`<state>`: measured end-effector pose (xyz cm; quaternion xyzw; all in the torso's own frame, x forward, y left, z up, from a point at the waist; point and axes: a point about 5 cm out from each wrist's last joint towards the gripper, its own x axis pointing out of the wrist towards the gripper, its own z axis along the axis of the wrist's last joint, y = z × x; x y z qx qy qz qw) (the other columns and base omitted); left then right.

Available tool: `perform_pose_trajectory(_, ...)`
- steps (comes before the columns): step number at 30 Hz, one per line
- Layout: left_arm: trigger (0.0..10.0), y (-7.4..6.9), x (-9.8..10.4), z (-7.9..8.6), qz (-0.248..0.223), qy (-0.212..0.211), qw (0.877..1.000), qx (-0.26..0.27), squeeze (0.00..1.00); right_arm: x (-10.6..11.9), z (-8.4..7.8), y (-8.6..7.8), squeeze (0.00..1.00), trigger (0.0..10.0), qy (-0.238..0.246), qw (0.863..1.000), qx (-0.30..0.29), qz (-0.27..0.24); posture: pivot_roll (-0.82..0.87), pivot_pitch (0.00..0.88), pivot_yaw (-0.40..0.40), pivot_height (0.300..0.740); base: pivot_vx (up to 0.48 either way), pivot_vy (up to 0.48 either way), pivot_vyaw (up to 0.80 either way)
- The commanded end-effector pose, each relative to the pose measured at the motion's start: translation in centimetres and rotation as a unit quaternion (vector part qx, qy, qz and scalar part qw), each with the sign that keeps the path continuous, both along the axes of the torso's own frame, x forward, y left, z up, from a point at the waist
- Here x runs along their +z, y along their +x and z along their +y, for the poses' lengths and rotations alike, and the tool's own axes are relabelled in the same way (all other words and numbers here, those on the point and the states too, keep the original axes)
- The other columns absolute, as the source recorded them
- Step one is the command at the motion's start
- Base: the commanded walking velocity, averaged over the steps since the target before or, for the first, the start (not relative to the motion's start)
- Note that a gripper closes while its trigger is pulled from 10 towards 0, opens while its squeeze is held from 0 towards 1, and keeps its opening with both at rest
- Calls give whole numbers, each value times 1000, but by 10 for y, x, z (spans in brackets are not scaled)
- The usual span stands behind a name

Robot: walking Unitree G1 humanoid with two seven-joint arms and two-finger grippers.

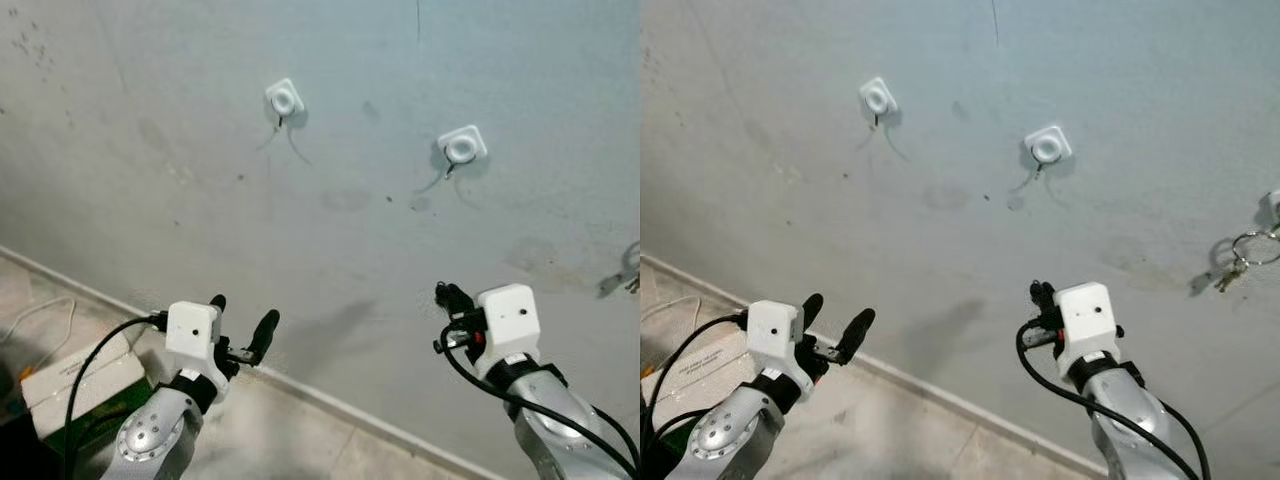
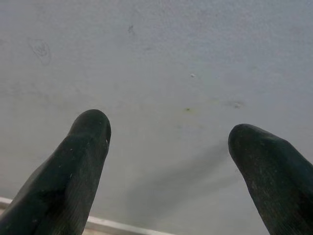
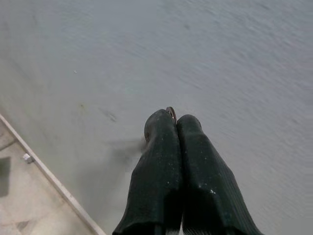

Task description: Hang keys on a hook

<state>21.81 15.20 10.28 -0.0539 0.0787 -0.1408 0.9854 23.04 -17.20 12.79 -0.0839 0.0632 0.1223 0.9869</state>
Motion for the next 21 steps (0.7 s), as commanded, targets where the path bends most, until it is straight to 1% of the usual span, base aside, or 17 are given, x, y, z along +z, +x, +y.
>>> perform_pose_trajectory(1,10000,0,-1,-4,3,-7,1000,-4,0,2,-3,-1,0,10000,-4,1000,-2,-1,-63,67,3,740,0,0,0)
perform_pose_trajectory(5,10000,0,-1,-4,4,-11,1000,-1,0,3,-2,0,0,10000,-5,1000,1,-1,-66,69,-1,740,0,0,0)
perform_pose_trajectory(6,10000,1,0,-5,1,-11,1000,-2,0,3,-3,1,0,10000,-6,1000,1,-1,-66,82,-10,740,0,0,0)
perform_pose_trajectory(14,10000,5,7,-8,-15,-17,1000,-3,0,13,1,8,0,10000,-5,1000,12,-15,-68,80,-7,740,0,0,0)
perform_pose_trajectory(15,10000,5,9,-9,-20,-19,1000,-11,0,13,2,8,0,10000,-5,1000,13,-16,-68,80,-7,740,0,0,0)
perform_pose_trajectory(16,10000,4,14,-14,-35,-22,998,-39,0,14,2,7,0,10000,-5,1000,16,-17,-64,81,-4,740,0,0,0)
perform_pose_trajectory(17,10000,4,14,-14,-35,-22,998,-39,0,14,2,7,0,10000,-5,1000,16,-17,-64,81,-4,740,0,0,0)
perform_pose_trajectory(18,10000,1,20,-23,-48,-32,994,-87,0,16,2,7,0,10000,-6,1000,18,-22,-62,84,-1,740,0,0,0)
perform_pose_trajectory(19,10000,1,21,-26,-53,-35,992,-105,0,17,3,7,0,10000,-6,1000,19,-24,-62,84,-1,740,0,0,0)
perform_pose_trajectory(21,10000,-1,23,-33,-49,-42,985,-157,0,21,3,9,0,10000,-1,999,18,-32,-62,86,0,740,0,0,0)
